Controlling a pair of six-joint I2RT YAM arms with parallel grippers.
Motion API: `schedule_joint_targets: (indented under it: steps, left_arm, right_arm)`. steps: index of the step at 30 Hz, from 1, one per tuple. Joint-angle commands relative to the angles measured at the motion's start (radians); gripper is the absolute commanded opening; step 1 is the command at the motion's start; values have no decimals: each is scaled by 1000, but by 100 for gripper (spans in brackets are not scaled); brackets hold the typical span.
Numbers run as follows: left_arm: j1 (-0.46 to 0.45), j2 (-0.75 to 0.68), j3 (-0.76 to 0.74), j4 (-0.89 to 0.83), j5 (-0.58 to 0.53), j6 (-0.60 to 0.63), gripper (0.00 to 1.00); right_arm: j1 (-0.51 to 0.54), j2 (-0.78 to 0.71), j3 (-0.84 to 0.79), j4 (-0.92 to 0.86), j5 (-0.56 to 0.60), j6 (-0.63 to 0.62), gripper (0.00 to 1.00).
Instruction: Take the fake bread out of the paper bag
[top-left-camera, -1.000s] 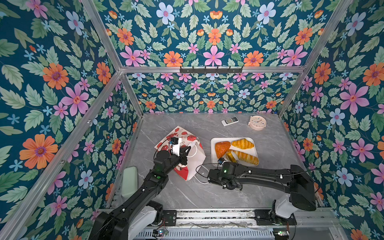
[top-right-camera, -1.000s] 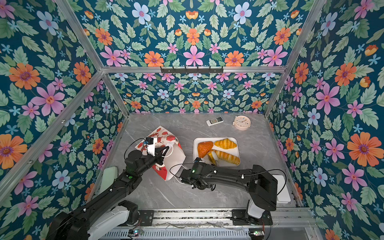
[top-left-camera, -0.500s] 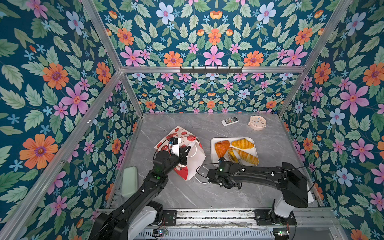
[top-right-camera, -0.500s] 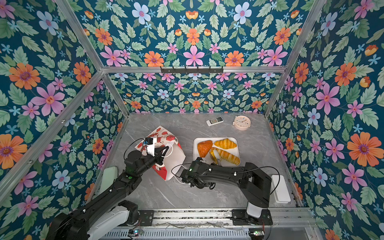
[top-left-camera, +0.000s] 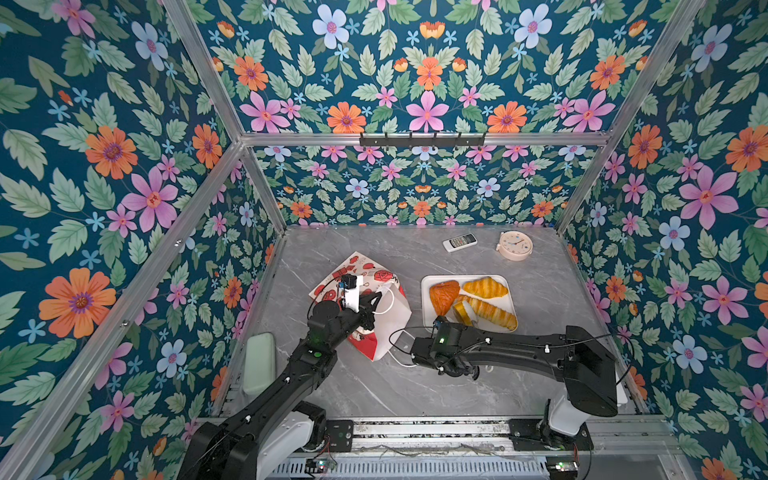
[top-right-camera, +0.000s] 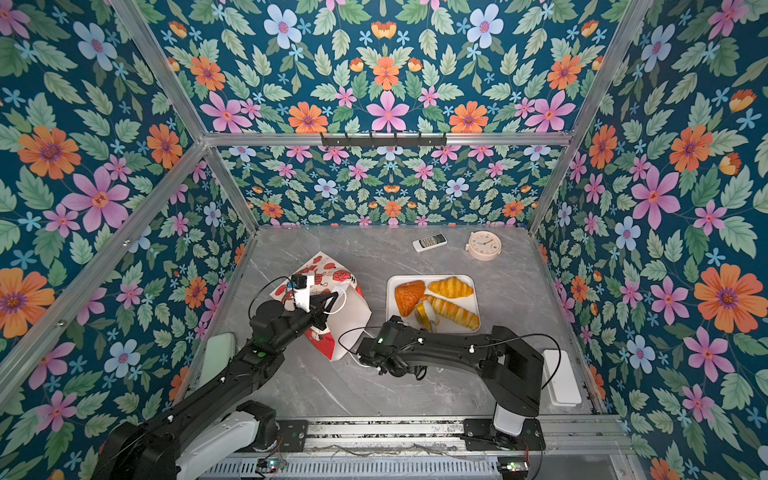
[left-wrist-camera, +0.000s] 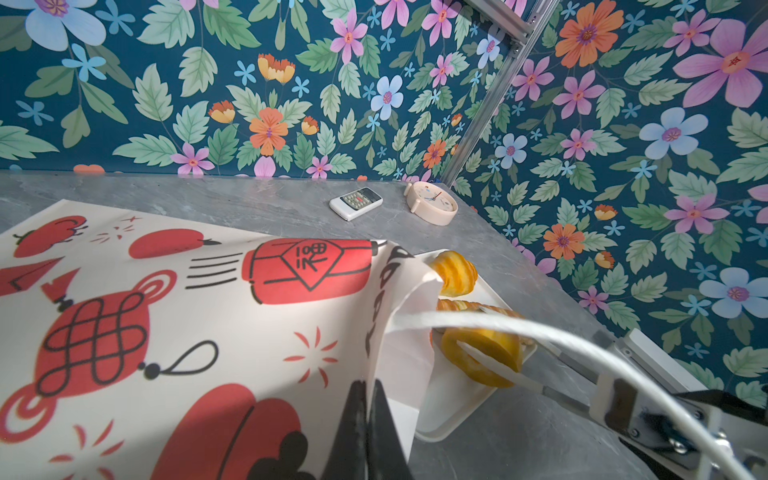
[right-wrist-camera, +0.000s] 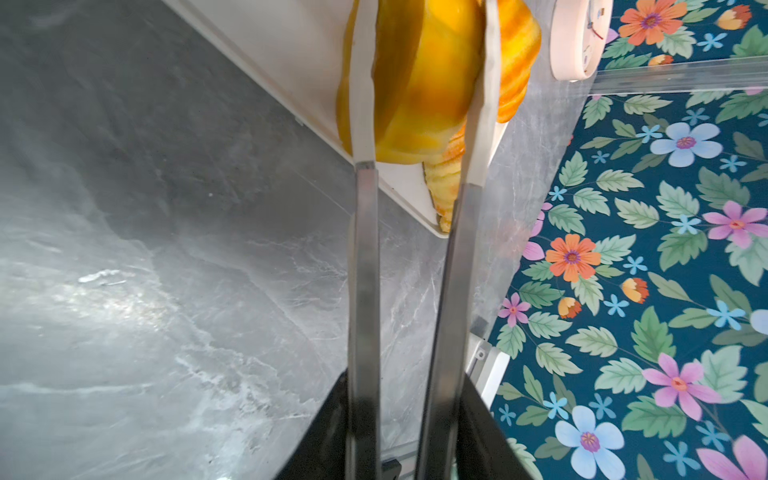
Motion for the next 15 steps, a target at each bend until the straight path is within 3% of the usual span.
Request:
schedule_joint_targets:
  steps: [1, 8, 15]
  left_arm:
    - [1, -4, -3, 38, 0, -6, 1]
    - [1, 4, -5, 45, 2, -6, 1]
    - [1, 5, -11, 51, 5, -12, 1]
  right_arm:
    - [3, -15, 5, 75, -131, -47, 39]
    - [3, -48, 0, 121, -198, -60, 40]
    - [0, -49, 7, 91, -176, -23, 38]
